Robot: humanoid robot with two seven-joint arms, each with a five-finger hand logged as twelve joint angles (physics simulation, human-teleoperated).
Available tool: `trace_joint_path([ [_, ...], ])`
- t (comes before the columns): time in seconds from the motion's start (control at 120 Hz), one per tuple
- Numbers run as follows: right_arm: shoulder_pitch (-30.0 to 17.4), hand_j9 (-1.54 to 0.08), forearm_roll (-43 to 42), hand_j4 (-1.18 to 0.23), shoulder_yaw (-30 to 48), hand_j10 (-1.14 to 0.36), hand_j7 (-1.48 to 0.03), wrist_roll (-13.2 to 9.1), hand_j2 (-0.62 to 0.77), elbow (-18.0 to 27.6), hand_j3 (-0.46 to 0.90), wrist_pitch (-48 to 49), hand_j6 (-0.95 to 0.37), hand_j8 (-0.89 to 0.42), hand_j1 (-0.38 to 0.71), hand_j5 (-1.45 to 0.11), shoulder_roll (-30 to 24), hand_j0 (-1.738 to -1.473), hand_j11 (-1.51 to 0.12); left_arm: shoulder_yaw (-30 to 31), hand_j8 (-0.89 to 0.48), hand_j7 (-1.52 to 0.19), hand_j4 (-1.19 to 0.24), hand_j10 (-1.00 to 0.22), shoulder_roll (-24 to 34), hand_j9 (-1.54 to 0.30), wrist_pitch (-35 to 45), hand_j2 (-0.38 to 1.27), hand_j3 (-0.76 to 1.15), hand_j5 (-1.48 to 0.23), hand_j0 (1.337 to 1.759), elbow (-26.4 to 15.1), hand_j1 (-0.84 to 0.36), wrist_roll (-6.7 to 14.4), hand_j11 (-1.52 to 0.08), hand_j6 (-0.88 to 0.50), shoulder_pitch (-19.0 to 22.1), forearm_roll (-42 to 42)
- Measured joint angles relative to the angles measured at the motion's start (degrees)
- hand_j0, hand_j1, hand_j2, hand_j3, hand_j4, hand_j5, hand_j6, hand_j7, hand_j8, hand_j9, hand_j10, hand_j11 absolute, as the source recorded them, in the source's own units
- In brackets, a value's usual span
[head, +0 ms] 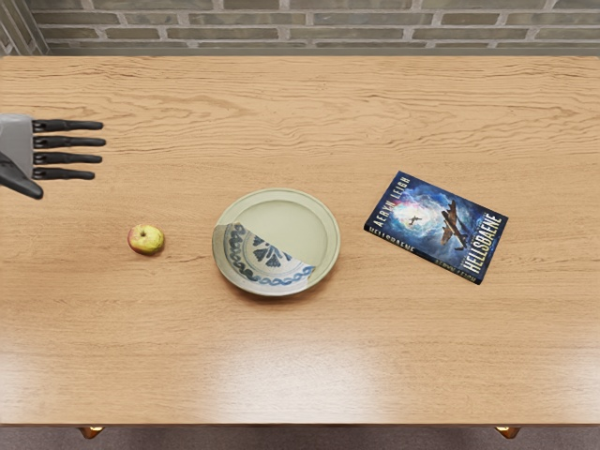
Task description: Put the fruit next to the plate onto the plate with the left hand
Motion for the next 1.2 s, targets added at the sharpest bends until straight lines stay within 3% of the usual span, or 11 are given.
trace_joint_path([
  [0.167, 0.0, -0.02, 0.07, -0.01, 0.07, -0.01, -0.02, 0.0, 0.0, 0.08, 0.0, 0.07, -0.01, -0.01, -0.33, -0.02, 0.0, -1.658, -0.02, 0.03, 0.0, -0.01, 0.0, 0.0, -0.59, -0.01, 0.0, 0.0, 0.0, -0.01, 1.658, 0.24, 0.34, 0.01, -0.01, 0.0, -0.09, 0.29],
  [0.292, 0.0, -0.02, 0.08, -0.01, 0.06, -0.01, -0.02, 0.0, 0.0, 0.08, 0.0, 0.08, -0.01, -0.01, -0.33, -0.02, 0.0, -1.658, -0.02, -0.04, 0.0, -0.01, 0.0, 0.0, -3.78, -0.01, 0.0, 0.0, 0.0, -0.01, 1.658, -0.71, 0.34, 0.02, -0.01, 0.0, -1.59, 5.03],
  [0.442, 0.0, -0.02, 0.09, -0.01, 0.08, -0.01, -0.02, 0.0, 0.0, 0.06, 0.0, 0.09, -0.01, -0.01, -0.33, -0.02, 0.0, -1.658, -0.02, -0.08, -0.01, -0.01, -0.01, -0.01, -3.75, -0.01, 0.01, 0.0, 0.0, -0.01, 1.658, -9.15, 0.34, 0.02, -0.01, -0.01, -5.25, 15.55],
  [0.583, 0.0, -0.02, 0.09, -0.01, 0.09, -0.01, -0.02, 0.0, 0.0, 0.02, 0.0, 0.09, -0.01, -0.01, -0.33, -0.02, 0.0, -1.658, -0.02, -0.01, -0.01, -0.01, -0.01, -0.01, -3.78, -0.01, 0.02, 0.0, 0.0, -0.01, 1.658, -15.19, 0.34, 0.02, -0.01, -0.01, -7.74, 19.13],
  [0.783, 0.0, -0.02, 0.09, -0.01, -0.01, -0.01, -0.02, 0.0, 0.0, -0.06, 0.0, 0.02, -0.01, -0.01, -0.33, -0.02, 0.0, -1.658, -0.02, 0.71, -0.01, -0.02, -0.01, -0.01, -6.63, -0.02, 3.01, 0.0, 0.0, -0.02, 1.658, -19.11, 0.34, 0.02, -0.02, -0.01, -12.55, 21.7],
  [0.858, 0.0, -0.02, 0.09, -0.01, -0.03, -0.01, -0.02, 0.0, 0.0, -0.07, 0.0, 0.01, -0.01, -0.01, -0.33, -0.02, 0.0, -1.658, -0.02, 3.29, -0.01, -0.02, -0.01, -0.01, -7.61, -0.02, 9.52, 0.0, 0.0, -0.02, 1.658, -19.46, 0.33, 0.02, -0.02, -0.01, -16.79, 25.77],
  [1.017, 0.0, -0.02, 0.09, -0.01, -0.04, -0.01, -0.02, 0.0, 0.0, -0.08, 0.0, 0.0, -0.01, -0.01, -0.33, -0.02, 0.0, -1.658, -0.02, 8.13, -0.02, -0.02, -0.01, -0.01, -9.33, -0.02, 19.14, 0.0, 0.0, -0.02, 1.658, -19.73, 0.33, 0.02, -0.02, -0.02, -16.36, 39.24],
  [1.067, 0.0, -0.02, 0.09, -0.01, -0.04, -0.01, -0.02, 0.0, 0.0, -0.09, 0.0, 0.0, -0.01, -0.01, -0.33, -0.02, 0.0, -1.658, -0.02, 9.78, -0.02, -0.02, -0.02, -0.02, -12.32, -0.02, 20.44, 0.0, 0.0, -0.02, 1.658, -19.78, 0.33, 0.02, -0.02, -0.02, -16.54, 43.39],
  [1.2, 0.0, -0.02, 0.09, -0.01, -0.05, -0.01, -0.02, 0.0, 0.0, -0.09, 0.0, 0.0, -0.01, -0.01, -0.33, -0.02, 0.0, -1.658, -0.02, 20.35, -0.02, -0.02, -0.02, -0.02, -12.06, -0.02, 26.78, 0.0, 0.0, -0.02, 1.658, -20.47, 0.34, 0.02, -0.02, -0.02, -27.24, 47.9],
])
